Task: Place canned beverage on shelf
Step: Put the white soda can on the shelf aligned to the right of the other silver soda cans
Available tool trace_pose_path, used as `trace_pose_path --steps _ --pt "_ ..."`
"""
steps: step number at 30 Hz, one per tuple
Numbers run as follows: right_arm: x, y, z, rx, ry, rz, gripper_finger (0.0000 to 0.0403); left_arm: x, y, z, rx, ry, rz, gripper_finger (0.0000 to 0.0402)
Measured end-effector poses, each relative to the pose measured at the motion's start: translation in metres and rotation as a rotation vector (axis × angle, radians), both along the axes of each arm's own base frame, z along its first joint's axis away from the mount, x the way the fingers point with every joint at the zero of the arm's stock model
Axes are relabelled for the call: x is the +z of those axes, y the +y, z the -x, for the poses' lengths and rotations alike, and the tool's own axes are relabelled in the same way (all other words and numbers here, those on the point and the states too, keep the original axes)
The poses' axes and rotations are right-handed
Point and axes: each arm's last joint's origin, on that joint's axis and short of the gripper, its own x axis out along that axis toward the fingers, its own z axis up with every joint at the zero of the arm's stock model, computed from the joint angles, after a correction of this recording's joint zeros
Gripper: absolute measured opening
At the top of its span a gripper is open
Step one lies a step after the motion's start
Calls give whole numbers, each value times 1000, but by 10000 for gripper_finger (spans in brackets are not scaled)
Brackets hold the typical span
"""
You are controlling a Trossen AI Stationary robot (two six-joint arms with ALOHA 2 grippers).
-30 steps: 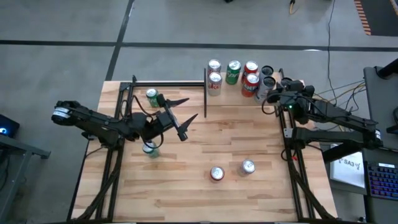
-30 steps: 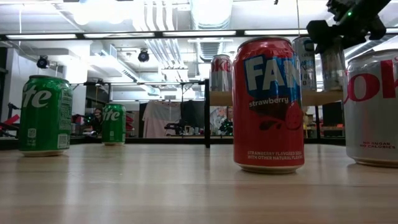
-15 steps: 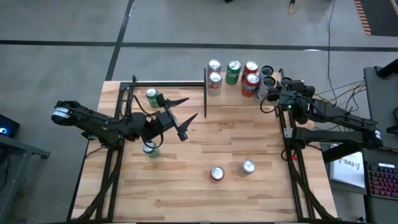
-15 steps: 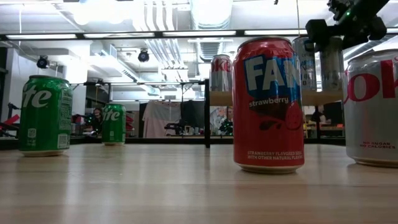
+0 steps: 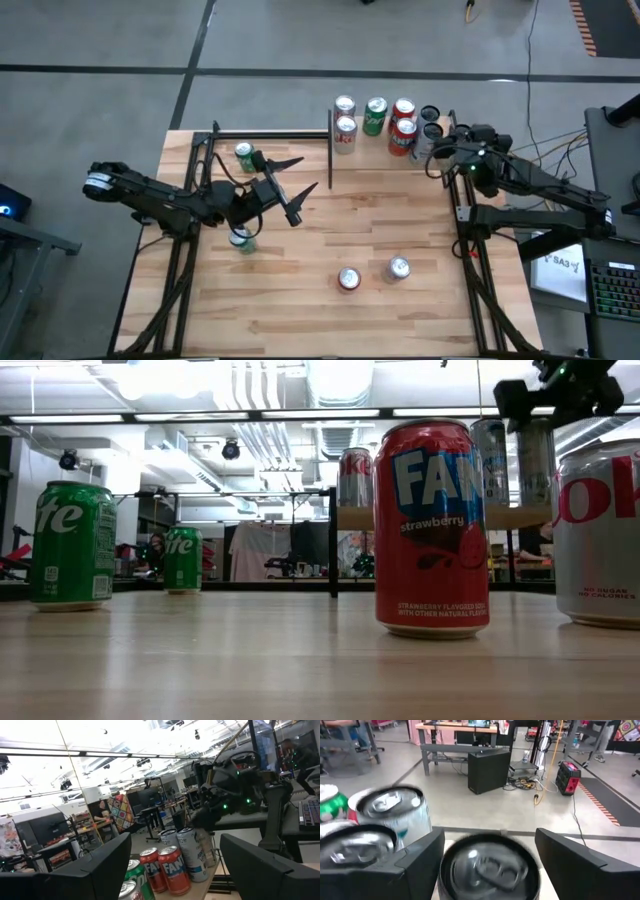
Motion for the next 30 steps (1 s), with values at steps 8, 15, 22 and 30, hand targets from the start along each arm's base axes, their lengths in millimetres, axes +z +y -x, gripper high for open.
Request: trace_pose_path --steps 8,15,22,30 --pt "42 7 16 78 -118 27 310 -1 0 -1 -4 1 11 291" --pt "74 12 14 360 -241 -53 302 -4 0 -2 -15 16 38 291" --pt "86 10 -26 731 -260 -327 280 -5 -2 -2 -22 25 44 291" --pt "79 7 -51 607 -18 -719 208 -7 -2 -2 -10 67 -3 291"
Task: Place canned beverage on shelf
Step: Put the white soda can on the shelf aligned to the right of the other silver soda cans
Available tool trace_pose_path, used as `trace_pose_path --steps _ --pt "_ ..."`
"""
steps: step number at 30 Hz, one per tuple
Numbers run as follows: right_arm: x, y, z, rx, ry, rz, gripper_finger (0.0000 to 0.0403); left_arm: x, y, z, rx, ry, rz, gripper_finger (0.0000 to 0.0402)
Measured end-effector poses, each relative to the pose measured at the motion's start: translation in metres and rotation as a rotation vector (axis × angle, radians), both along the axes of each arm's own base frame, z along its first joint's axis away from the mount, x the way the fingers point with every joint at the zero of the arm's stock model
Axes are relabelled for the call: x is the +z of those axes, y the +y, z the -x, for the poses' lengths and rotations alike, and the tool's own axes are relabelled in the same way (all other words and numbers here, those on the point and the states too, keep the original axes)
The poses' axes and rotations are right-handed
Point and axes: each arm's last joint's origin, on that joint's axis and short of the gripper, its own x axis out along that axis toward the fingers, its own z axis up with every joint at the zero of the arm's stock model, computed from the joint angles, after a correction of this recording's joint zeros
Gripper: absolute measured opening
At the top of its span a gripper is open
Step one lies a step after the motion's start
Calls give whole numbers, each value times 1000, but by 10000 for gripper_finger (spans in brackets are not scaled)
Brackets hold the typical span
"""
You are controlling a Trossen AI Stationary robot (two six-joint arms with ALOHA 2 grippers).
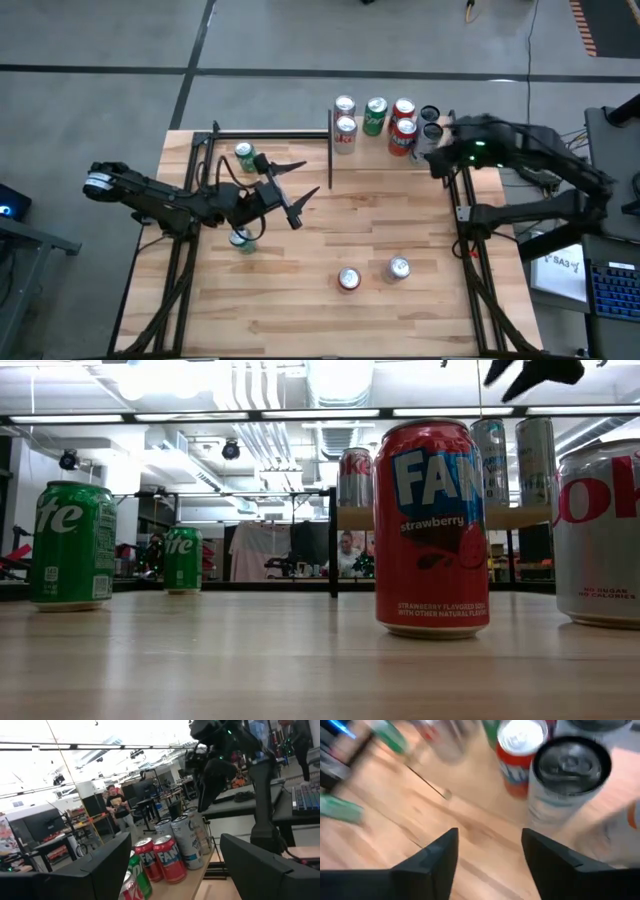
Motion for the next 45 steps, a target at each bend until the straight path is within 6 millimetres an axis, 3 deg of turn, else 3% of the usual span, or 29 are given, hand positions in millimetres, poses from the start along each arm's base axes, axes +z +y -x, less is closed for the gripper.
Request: trace_pose_path --steps 5,9,18,26,34,45 --pt "18 -3 -8 -22 113 -12 156 0 0 1 1 12 -7 291" --pt "37 -4 -3 -78 184 46 113 0 0 1 2 21 -12 291" --pt "60 -4 -2 74 182 164 15 1 0 2 6 23 -27 291" --pt "70 -1 17 -21 119 200 9 2 1 2 8 20 -32 291" --pt "52 0 19 -56 157 170 9 2 1 3 8 18 -32 291" --pt "27 -12 19 -218 330 301 9 2 1 2 27 16 -26 291"
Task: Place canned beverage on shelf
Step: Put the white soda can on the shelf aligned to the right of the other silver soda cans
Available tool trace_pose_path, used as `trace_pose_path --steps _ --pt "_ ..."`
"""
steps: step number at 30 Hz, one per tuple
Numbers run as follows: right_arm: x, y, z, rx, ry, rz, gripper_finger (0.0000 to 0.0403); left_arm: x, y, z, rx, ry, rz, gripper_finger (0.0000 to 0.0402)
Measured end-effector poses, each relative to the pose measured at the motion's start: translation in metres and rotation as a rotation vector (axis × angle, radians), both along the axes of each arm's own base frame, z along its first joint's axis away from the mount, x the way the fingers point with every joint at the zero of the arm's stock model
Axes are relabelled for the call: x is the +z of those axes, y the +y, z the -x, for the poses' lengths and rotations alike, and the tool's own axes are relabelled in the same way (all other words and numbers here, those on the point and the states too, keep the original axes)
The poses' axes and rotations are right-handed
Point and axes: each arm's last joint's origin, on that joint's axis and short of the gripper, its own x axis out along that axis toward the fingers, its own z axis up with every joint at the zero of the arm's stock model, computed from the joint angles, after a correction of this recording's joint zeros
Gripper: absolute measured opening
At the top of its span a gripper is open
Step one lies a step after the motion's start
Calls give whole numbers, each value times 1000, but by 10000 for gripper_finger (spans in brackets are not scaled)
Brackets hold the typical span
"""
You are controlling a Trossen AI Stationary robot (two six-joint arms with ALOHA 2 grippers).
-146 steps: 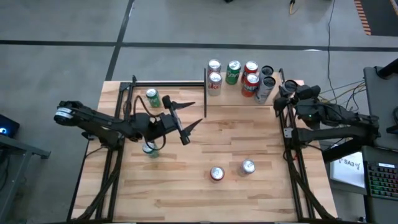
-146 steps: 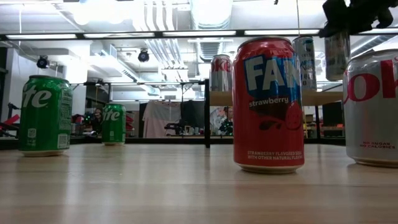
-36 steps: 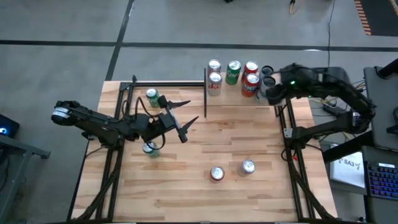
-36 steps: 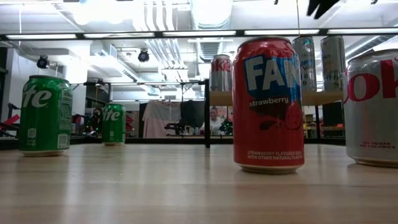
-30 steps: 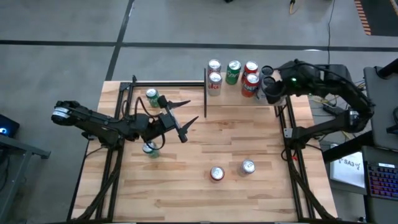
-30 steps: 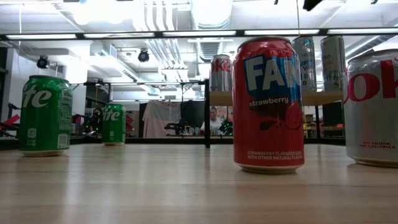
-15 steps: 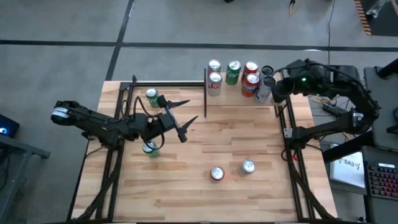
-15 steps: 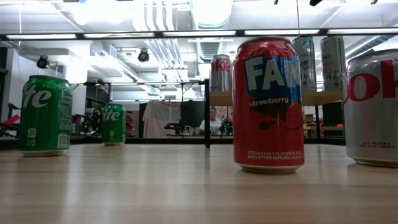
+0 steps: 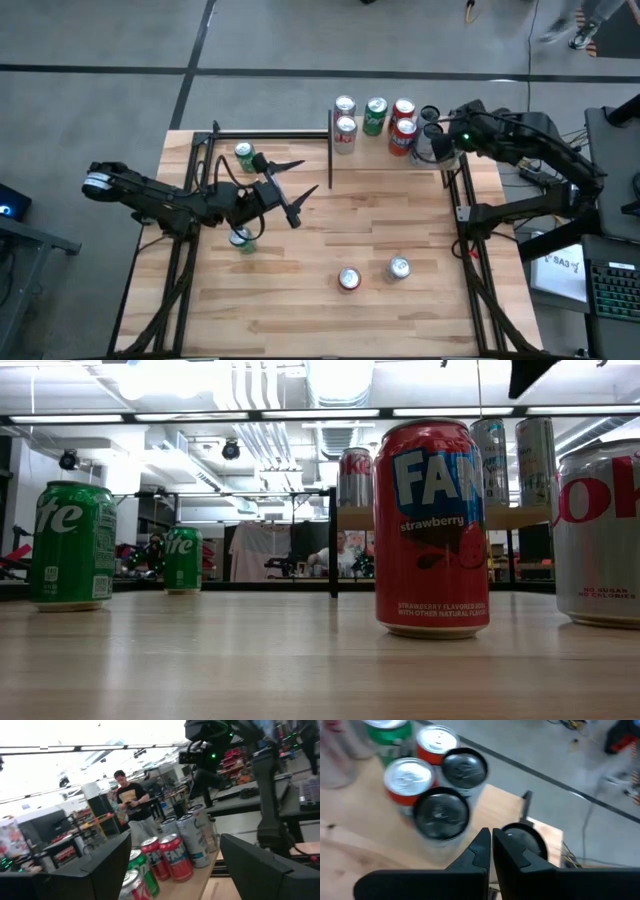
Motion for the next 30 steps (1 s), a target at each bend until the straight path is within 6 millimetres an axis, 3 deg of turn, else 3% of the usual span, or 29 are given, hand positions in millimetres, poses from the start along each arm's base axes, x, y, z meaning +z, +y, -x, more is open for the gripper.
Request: trace_pose_path --steps 4,11,20,30 --pt "-3 -9 0 -64 23 14 9 -1 -2 1 27 9 9 291" --pt "10 -18 9 -260 62 246 9 -7 -12 1 -4 67 12 291" --pt "5 -13 6 -166 -162 -114 9 -15 -27 5 40 141 36 291" --pt "-5 -22 -8 -187 -66 -84 9 -15 -28 5 38 134 54 291"
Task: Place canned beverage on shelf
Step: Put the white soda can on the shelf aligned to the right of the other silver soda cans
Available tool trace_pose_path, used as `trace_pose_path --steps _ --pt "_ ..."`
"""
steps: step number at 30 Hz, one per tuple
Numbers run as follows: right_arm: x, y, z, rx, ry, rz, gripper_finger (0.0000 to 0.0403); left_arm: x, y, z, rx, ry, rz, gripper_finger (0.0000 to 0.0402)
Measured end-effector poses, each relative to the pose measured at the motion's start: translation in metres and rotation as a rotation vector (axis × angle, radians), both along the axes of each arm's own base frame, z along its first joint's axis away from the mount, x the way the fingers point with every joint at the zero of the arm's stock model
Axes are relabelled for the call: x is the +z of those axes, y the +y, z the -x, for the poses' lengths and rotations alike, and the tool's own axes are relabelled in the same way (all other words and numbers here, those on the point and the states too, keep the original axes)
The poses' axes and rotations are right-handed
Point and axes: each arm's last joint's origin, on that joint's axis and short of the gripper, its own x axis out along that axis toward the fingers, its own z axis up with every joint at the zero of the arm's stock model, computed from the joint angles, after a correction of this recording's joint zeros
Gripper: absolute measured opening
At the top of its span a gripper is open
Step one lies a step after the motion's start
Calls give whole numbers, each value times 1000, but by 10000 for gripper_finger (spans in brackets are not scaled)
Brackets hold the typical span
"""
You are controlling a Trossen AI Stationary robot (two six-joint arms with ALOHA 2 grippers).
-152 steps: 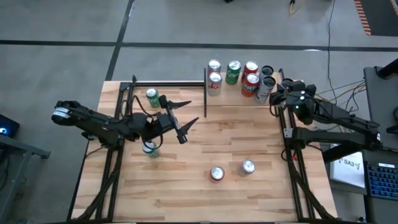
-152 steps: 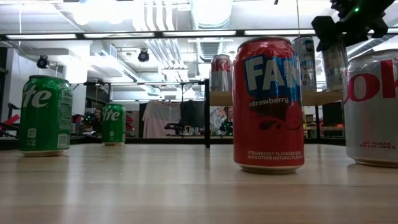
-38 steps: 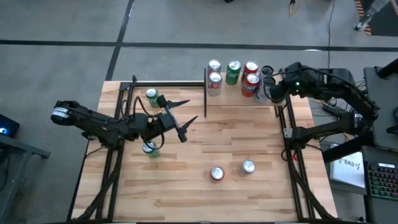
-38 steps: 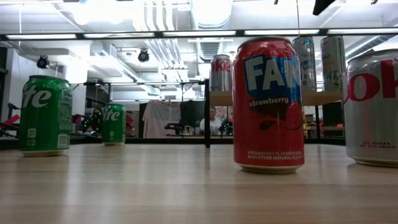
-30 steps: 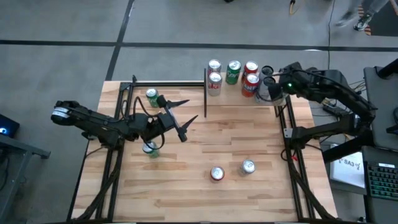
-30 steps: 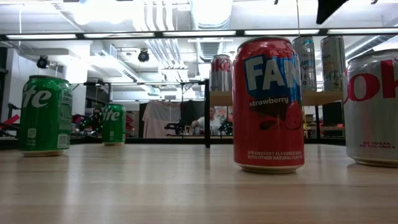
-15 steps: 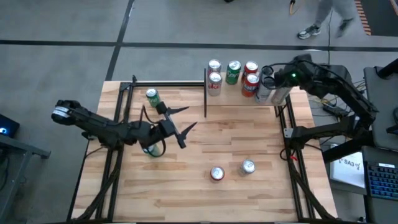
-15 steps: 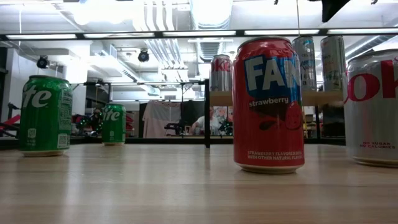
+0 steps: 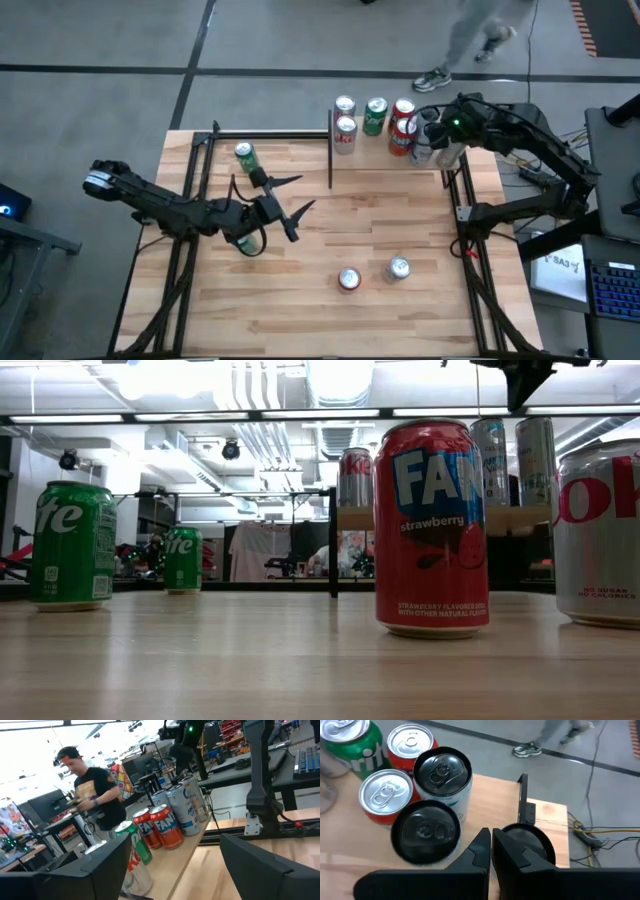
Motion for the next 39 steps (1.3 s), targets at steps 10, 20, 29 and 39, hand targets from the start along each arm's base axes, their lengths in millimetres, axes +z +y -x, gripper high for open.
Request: trace_pose_path --steps 10,20,29,39 --pt "-8 -11 -8 -13 101 20 9 2 1 -1 11 31 -63 291" --pt "-2 -1 12 91 143 43 9 -3 0 -1 -17 74 -80 291" --pt "11 19 38 289 20 138 9 -13 -11 2 -215 76 10 291" --pt "4 35 55 559 -159 276 9 11 -9 54 -248 146 14 291"
